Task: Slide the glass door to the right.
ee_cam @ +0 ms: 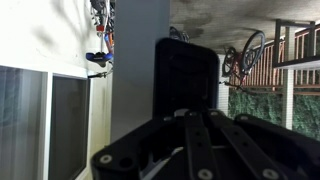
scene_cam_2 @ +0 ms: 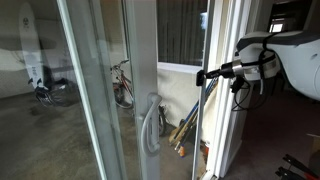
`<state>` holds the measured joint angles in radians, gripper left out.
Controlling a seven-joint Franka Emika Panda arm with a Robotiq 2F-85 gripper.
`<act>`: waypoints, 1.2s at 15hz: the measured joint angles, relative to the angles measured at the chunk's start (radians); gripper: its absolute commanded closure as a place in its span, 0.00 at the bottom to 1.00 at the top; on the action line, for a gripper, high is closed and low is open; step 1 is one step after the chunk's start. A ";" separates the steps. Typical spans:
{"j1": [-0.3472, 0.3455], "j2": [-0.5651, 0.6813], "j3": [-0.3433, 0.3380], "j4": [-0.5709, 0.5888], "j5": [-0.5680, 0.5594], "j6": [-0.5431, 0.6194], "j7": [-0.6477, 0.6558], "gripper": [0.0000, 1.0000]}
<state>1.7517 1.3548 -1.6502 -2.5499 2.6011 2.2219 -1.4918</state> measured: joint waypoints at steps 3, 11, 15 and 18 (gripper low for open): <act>-0.047 -0.002 -0.010 0.000 0.000 -0.037 0.027 1.00; -0.141 -0.003 -0.018 -0.003 0.000 -0.130 0.068 1.00; -0.193 -0.003 -0.019 -0.002 0.000 -0.147 0.078 1.00; -0.252 -0.004 -0.017 0.009 0.000 -0.157 0.082 1.00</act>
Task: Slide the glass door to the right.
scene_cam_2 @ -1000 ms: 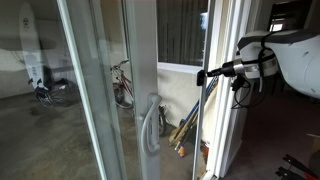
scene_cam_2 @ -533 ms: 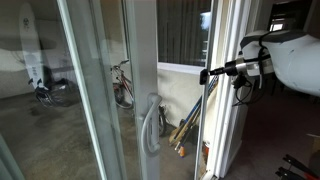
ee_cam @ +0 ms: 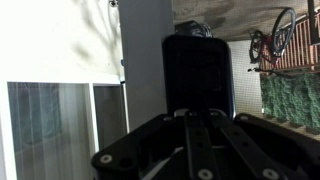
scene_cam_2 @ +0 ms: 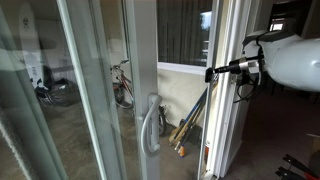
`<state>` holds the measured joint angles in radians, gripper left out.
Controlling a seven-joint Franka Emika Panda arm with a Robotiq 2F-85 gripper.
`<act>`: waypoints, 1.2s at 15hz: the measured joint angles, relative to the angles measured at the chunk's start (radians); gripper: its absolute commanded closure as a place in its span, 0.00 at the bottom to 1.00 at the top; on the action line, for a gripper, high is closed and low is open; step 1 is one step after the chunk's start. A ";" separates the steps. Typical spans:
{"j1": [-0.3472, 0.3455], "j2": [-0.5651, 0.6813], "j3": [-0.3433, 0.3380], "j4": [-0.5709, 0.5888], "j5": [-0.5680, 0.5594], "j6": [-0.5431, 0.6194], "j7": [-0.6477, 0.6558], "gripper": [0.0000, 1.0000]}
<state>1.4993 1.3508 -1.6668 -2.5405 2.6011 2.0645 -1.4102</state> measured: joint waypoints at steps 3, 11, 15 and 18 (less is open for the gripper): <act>-0.065 -0.002 0.002 0.013 0.000 -0.014 0.001 1.00; -0.240 -0.003 0.002 0.008 0.000 -0.018 0.001 1.00; -0.264 -0.004 0.007 0.008 0.000 -0.018 0.001 1.00; -0.234 -0.004 0.027 0.010 0.000 -0.018 0.001 1.00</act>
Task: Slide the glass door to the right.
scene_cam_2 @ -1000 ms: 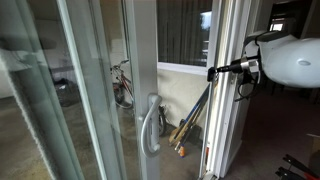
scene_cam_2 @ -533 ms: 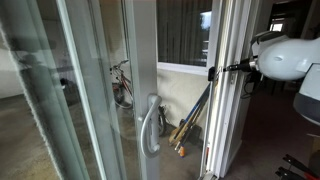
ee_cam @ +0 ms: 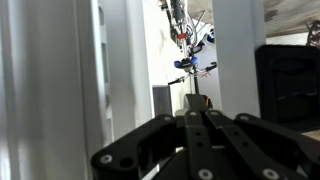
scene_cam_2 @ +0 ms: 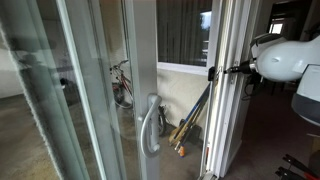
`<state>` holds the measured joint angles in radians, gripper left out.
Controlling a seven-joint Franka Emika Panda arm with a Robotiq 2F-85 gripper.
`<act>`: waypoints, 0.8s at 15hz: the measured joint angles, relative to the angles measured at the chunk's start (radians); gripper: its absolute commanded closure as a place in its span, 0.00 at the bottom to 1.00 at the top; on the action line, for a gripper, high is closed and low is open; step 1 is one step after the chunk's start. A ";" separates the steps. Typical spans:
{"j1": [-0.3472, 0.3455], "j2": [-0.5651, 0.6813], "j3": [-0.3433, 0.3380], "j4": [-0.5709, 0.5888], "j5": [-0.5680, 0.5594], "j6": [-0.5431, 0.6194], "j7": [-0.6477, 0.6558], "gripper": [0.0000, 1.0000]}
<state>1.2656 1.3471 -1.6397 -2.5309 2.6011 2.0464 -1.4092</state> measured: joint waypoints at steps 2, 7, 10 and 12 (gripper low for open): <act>0.037 0.000 0.016 0.001 0.000 0.000 0.000 1.00; 0.145 0.000 0.048 0.002 0.000 0.001 0.000 0.95; 0.186 0.000 0.056 -0.002 0.000 0.011 0.000 0.75; 0.185 0.000 0.056 -0.003 0.000 0.010 0.000 0.72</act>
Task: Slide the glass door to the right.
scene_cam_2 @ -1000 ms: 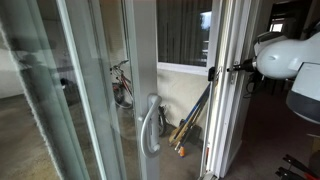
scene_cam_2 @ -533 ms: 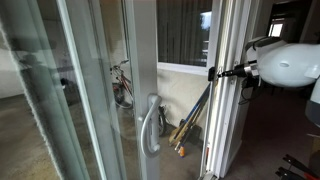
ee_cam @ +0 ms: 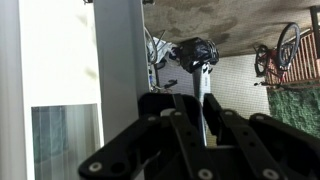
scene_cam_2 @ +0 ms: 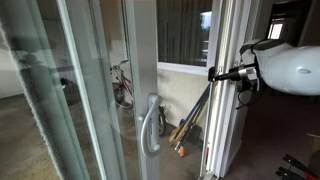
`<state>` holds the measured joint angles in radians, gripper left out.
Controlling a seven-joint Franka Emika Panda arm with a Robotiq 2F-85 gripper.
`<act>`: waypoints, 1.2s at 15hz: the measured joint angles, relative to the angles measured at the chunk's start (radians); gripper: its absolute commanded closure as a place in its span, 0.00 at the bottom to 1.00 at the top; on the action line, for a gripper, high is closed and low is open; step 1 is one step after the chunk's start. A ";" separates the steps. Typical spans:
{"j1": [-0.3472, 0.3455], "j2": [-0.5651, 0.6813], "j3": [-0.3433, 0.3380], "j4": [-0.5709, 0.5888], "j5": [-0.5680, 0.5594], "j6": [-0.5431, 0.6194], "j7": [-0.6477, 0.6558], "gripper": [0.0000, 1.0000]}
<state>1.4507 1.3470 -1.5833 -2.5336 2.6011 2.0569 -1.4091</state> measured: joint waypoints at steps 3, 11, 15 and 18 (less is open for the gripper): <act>-0.001 0.000 0.000 0.000 0.000 0.000 0.000 0.72; 0.031 0.000 0.003 -0.007 0.000 -0.002 0.000 1.00; 0.085 0.000 -0.001 -0.014 0.000 -0.001 0.000 1.00; 0.090 0.000 -0.024 -0.013 0.000 0.001 0.000 1.00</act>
<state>1.5409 1.3469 -1.6074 -2.5467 2.6015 2.0584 -1.4092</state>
